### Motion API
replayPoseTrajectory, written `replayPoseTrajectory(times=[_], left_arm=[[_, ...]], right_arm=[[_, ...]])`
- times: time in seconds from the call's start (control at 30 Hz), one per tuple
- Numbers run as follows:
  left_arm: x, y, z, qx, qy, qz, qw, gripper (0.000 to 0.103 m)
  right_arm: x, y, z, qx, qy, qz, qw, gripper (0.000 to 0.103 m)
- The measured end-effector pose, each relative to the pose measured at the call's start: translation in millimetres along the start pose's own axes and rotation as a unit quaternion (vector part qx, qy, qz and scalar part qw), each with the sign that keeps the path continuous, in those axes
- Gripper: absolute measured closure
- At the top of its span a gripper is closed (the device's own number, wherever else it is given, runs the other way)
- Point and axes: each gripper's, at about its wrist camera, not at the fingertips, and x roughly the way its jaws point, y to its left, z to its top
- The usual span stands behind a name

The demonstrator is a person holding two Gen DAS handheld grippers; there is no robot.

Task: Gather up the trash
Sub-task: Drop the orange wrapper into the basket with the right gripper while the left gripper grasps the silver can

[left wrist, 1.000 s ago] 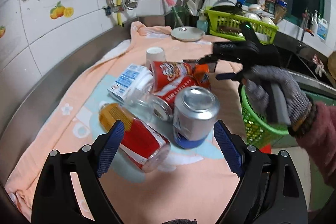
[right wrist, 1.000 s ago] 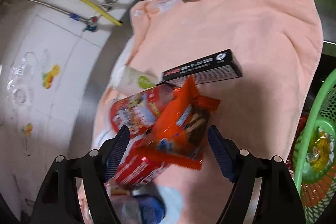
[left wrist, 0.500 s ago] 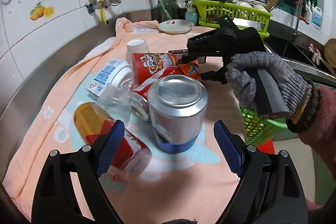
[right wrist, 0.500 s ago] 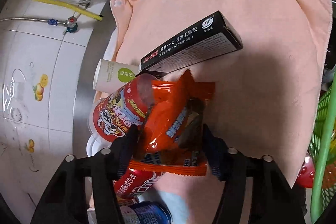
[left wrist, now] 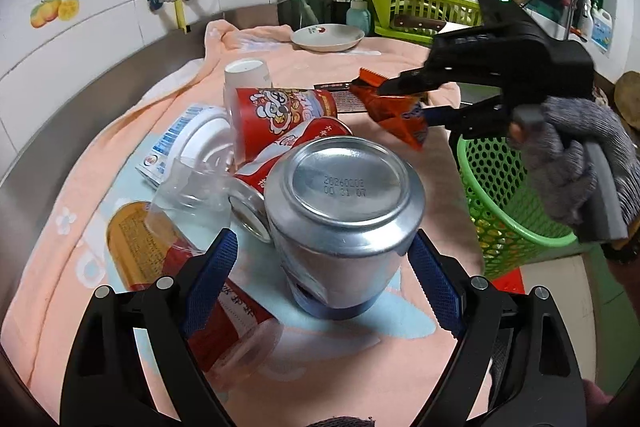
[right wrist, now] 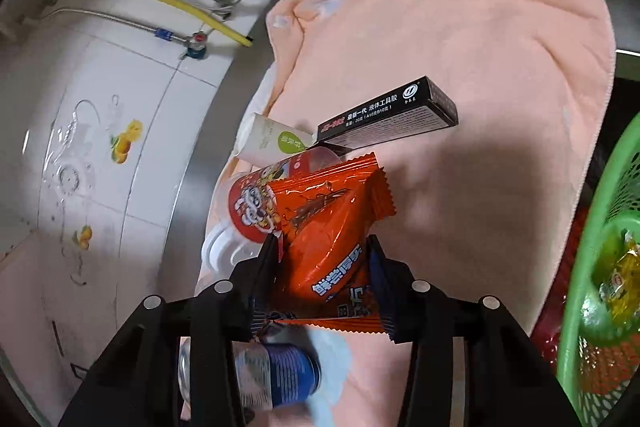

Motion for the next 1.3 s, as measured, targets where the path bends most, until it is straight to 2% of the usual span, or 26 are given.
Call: replayPoseTrajectory(times=[0.1, 0.2, 0.37, 0.57, 0.6, 0.7, 0.73, 0.87, 1.0, 1.13, 1.23, 1.3], left_arm=[[5.8, -2.3, -0.6, 0.002, 0.007, -0.006, 1.0, 0.017], [13.8, -3.2, -1.2, -0.029, 0.021, -0.007, 0.9993, 0.014], [14.8, -9.1, -3.6, -0.066, 0.011, 0.031, 0.9973, 0.015], [13.5, -10.6, -5.1, -0.12, -0.003, 0.07, 0.9903, 0.016], [12.7, -11.4, -5.7, -0.126, -0.006, 0.073, 0.9893, 0.017], [13.7, -11.3, -6.8, -0.146, -0.004, 0.074, 0.9865, 0.03], [15.1, -10.1, -7.3, -0.157, -0.005, 0.067, 0.9853, 0.035], [15.1, -10.6, -8.5, -0.17, -0.009, 0.08, 0.9822, 0.036], [8.1, -15.1, -6.5, -0.16, -0.019, 0.091, 0.9827, 0.036], [-3.4, -18.5, -2.2, -0.15, -0.032, 0.086, 0.9845, 0.037], [-11.8, -22.0, 2.9, -0.144, -0.041, 0.078, 0.9856, 0.037], [-16.8, -25.6, 6.7, -0.142, -0.048, 0.069, 0.9862, 0.037]], right_arm=[[-11.8, 1.8, -5.3, -0.014, -0.01, -0.002, 1.0, 0.061], [-26.1, 4.5, -13.1, -0.034, -0.029, -0.013, 0.999, 0.061], [-40.4, 10.4, -26.5, -0.08, -0.055, -0.041, 0.995, 0.061], [-57.3, 5.0, -40.9, -0.106, -0.068, -0.058, 0.99, 0.061], [-62.6, 3.4, -44.0, -0.114, -0.073, -0.066, 0.989, 0.061], [-77.0, -2.8, -49.5, -0.128, -0.086, -0.087, 0.984, 0.061], [-84.3, -6.7, -51.4, -0.131, -0.094, -0.097, 0.982, 0.061], [-109.5, -25.5, -59.3, -0.145, -0.112, -0.149, 0.972, 0.061], [-130.0, -56.0, -63.6, -0.143, -0.114, -0.196, 0.964, 0.061], [-147.3, -94.0, -64.1, -0.122, -0.107, -0.232, 0.959, 0.06], [-153.1, -115.2, -64.0, -0.111, -0.102, -0.249, 0.957, 0.057], [-154.9, -126.2, -65.7, -0.104, -0.1, -0.256, 0.956, 0.05]])
